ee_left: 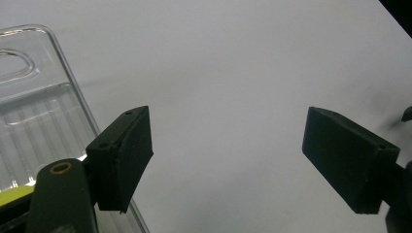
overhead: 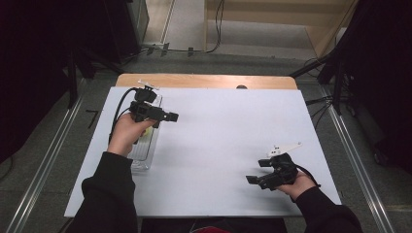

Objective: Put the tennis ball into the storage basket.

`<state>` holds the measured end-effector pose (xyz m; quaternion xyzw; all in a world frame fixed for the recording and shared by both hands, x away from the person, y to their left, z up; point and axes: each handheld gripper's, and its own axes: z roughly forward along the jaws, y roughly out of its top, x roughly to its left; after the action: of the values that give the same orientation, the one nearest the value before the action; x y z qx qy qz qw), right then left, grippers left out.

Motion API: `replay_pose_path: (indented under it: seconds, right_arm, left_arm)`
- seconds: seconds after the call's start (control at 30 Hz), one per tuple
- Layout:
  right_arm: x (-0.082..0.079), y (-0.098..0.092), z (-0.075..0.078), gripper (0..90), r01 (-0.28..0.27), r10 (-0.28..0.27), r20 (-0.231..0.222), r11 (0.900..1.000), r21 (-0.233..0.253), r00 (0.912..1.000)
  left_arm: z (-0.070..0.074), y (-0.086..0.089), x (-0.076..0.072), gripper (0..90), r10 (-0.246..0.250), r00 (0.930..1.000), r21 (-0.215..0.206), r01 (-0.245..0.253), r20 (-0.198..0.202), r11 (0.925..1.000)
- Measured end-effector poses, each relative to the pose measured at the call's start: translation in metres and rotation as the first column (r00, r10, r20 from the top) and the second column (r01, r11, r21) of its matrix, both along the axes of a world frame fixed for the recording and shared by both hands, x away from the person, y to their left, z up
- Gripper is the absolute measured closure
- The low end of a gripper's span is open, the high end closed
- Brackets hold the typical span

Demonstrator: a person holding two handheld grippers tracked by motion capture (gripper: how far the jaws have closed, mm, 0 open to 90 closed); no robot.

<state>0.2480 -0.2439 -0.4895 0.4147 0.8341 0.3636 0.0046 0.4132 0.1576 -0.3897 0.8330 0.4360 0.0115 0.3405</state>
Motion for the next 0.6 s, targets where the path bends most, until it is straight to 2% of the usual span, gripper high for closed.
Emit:
replay_pose_path:
  seconds: [0.23,0.4,0.5,0.6]
  right_arm:
    - [0.000,-0.001,0.000,12.3,0.001,-0.001,0.003,1.000,0.004,1.0000]
    - [0.000,-0.001,0.001,12.3,0.002,-0.003,0.003,1.000,0.006,1.0000]
    - [0.000,-0.001,0.001,12.3,0.003,-0.003,0.005,1.000,0.004,1.0000]
    - [0.000,-0.001,0.001,12.3,0.002,-0.002,0.004,1.000,0.005,1.0000]
  left_arm:
    - [-0.002,-0.003,-0.006,19.4,-0.015,0.9998,-0.007,0.015,0.012,0.9999]
    - [-0.004,-0.006,-0.011,19.3,-0.033,0.9994,-0.015,0.033,0.005,0.9993]
    - [-0.004,-0.007,-0.014,19.4,-0.037,0.9992,-0.005,0.037,0.016,0.9993]
    - [-0.005,-0.007,-0.016,19.4,-0.038,0.9991,-0.019,0.038,0.018,0.9991]
